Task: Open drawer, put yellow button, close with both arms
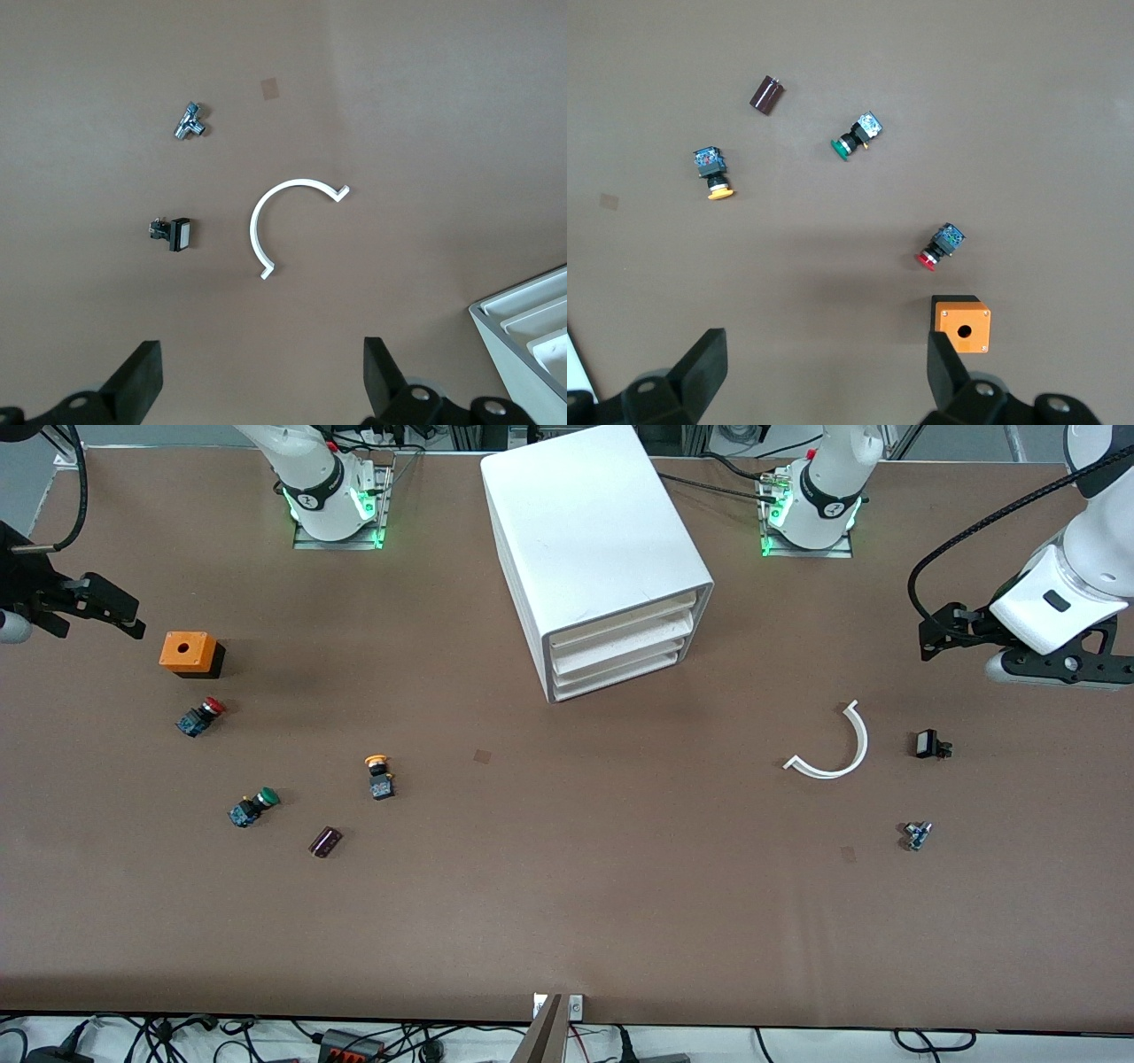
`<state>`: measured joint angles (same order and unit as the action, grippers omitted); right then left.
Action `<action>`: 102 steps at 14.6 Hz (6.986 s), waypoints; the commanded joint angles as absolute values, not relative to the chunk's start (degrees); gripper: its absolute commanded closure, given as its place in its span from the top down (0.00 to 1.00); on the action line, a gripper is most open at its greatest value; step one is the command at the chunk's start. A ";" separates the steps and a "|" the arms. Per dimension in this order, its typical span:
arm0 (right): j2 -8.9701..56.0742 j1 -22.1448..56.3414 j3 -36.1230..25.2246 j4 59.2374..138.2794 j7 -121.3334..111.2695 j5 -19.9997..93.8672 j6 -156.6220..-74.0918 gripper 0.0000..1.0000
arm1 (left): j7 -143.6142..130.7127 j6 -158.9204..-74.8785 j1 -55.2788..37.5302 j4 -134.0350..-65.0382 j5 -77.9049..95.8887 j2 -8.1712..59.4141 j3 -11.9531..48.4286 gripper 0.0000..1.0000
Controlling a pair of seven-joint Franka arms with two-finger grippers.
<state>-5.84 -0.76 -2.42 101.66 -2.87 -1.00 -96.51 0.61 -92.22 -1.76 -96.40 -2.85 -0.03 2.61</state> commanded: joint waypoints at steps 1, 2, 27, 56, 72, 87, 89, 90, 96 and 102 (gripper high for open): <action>-6.77 -1.93 -1.32 102.66 -2.90 -1.76 -97.03 1.00 | 1.14 -90.88 -1.49 -94.83 -1.58 0.44 2.72 1.00; -6.77 -1.93 -1.32 102.57 -2.90 -1.76 -96.94 1.00 | 1.14 -90.88 -1.49 -94.83 -1.58 0.44 2.72 1.00; 12.47 9.40 -1.05 96.15 -2.11 -0.62 -104.49 1.00 | 2.72 -75.42 -3.96 -94.39 13.59 9.49 2.90 1.00; 40.60 15.90 -0.61 91.93 -3.25 4.57 -121.81 1.00 | 57.30 -93.34 -3.25 -125.60 69.08 19.33 9.75 0.65; 40.17 16.26 -0.70 92.12 -3.25 4.57 -121.64 0.08 | 56.43 -95.78 -2.64 -123.85 71.54 22.05 12.13 0.14; 30.41 28.73 -0.53 66.81 10.00 4.66 -100.46 0.00 | 56.42 -97.20 1.84 -106.53 58.97 34.01 9.58 0.99; 30.58 32.50 -0.53 65.75 15.44 4.57 -101.25 0.00 | 56.08 -96.60 2.72 -103.82 58.62 33.23 9.49 1.00; 31.11 34.09 -0.53 64.26 18.17 4.57 -101.34 0.00 | 55.12 -94.85 3.07 -102.06 58.62 33.14 9.32 1.00; 34.19 42.61 -0.53 60.56 26.89 4.57 -104.41 0.00 | 32.48 -82.64 3.96 -87.03 43.88 32.52 9.14 1.00; 39.28 47.55 0.18 60.38 33.48 4.66 -111.27 0.00 | 7.34 -77.96 3.78 -84.55 28.08 25.15 9.75 1.00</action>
